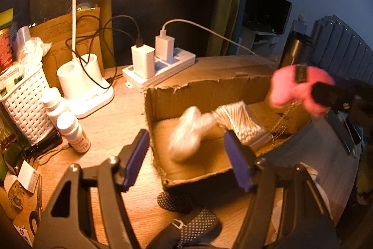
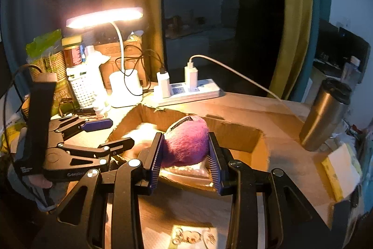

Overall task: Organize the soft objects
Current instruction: 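Lower the pink fluffy ball into the box and open the right gripper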

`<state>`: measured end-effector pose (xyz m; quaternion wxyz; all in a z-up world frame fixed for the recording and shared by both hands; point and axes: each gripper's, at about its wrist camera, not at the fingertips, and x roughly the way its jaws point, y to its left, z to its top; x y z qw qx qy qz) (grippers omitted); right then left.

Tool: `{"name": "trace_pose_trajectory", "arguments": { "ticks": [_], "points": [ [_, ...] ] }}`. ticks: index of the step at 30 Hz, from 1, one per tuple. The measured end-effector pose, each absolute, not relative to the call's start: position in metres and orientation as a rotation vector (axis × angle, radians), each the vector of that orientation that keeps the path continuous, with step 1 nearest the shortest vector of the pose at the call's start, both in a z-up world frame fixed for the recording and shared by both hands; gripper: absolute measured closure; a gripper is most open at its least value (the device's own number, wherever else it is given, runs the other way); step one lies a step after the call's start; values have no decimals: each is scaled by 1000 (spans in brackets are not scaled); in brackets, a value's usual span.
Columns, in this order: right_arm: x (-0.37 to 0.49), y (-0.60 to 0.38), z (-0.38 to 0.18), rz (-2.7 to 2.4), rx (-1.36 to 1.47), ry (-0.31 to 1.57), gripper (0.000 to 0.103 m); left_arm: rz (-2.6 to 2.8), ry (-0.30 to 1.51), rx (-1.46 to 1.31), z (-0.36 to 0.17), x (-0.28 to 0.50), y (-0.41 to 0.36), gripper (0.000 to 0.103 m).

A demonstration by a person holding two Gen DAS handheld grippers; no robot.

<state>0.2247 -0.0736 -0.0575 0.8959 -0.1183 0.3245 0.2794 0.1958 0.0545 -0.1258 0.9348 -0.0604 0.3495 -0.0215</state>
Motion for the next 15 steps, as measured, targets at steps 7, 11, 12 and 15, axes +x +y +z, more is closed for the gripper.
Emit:
{"name": "trace_pose_trajectory", "arguments": {
  "ticks": [7,11,12,15],
  "points": [
    [242,-47,-83,611,-260,738,64,-43,695,-154,-121,186,69,35],
    [245,-28,-93,645,-270,763,64,-30,696,-177,-123,183,80,35],
    [245,-25,-95,652,-270,768,64,-27,698,-184,-124,183,83,35],
    [246,-13,-102,680,-273,787,64,-19,697,-197,-125,181,89,35]
  ]
}}
